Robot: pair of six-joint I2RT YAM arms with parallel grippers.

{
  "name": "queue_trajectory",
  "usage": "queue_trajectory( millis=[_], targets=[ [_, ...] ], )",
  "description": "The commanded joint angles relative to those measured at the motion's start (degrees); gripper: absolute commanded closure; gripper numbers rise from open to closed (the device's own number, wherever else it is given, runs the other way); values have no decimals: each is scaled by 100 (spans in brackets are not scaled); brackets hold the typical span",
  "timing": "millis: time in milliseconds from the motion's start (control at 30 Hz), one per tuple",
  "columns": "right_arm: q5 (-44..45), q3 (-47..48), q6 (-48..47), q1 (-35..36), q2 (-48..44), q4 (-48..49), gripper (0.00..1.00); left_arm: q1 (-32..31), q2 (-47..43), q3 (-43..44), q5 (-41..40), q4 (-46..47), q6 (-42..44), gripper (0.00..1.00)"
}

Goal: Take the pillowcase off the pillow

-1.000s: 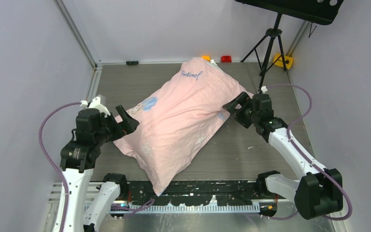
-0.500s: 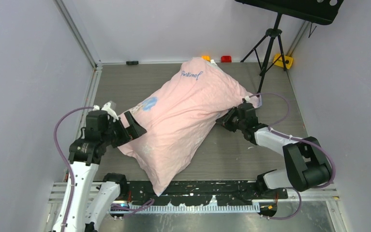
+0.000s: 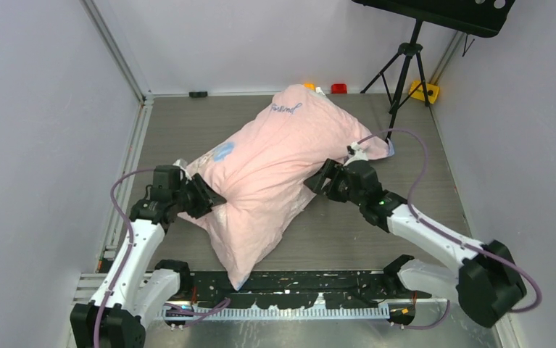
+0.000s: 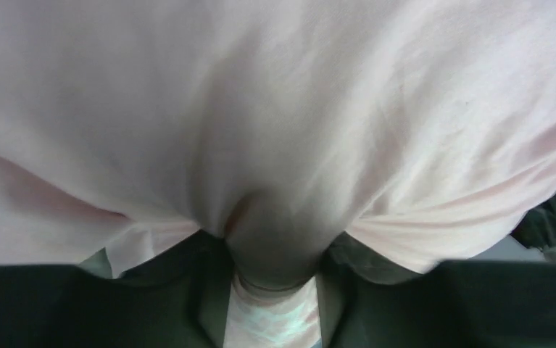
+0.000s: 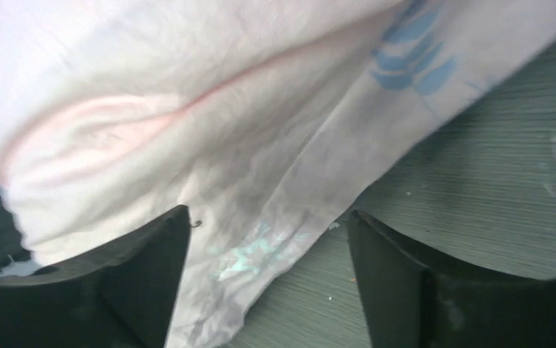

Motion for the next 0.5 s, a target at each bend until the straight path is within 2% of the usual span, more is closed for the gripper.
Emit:
queue_trajectory(
  millis=[0,33,67,167,300,400,467],
  targets=[
    [1589,488,-526,-52,-1054,-1314,8,30,416,-161,-881,1903,-399,87],
    [1813,566,-630,-112,-1214,-1475,6,47,566,-65,-1240,1955,-406,98],
    [1931,674,-764,-229,-1308,-1625,5,65,707,64,-1564,1946,-364,100],
    [1831,1085,-925,-866,-1247,-1977,5,126,1093,622,-2837,1680,-135,100],
    [684,1508,-830,-2050,-591,-1833,5,199,1264,1200,-4285,1580,307,100],
    [186,1984,-922,-2407,94,-1789,5,269,1393,1459,-4529,1809,610,100],
    [338,2292,-1219,-2423,404,-1815,5,274,1590,1410,-3844,2580,1244,93]
  ],
)
